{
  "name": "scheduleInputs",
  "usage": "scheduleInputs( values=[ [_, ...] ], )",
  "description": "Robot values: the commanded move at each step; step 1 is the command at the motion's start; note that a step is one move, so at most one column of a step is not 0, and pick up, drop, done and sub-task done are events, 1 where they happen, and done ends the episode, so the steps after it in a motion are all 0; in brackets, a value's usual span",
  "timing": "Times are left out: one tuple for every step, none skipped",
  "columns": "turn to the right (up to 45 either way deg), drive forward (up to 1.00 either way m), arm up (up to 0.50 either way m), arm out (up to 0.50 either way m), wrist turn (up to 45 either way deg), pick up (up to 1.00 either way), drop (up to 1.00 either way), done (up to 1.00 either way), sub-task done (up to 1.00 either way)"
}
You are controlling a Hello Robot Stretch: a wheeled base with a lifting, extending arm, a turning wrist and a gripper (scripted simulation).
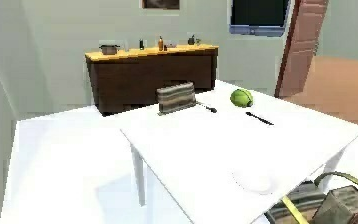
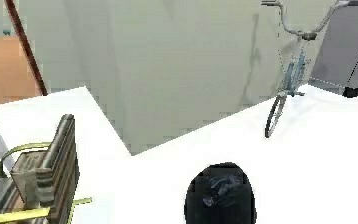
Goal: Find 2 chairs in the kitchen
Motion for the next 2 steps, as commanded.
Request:
scheduleInputs(
  values=[
    [-45.0,0.00,0.00,0.00,0.0,0.00,0.00,0.00,0.00],
    [-42.0,0.00,0.00,0.00,0.0,0.00,0.00,0.00,0.00]
  ],
)
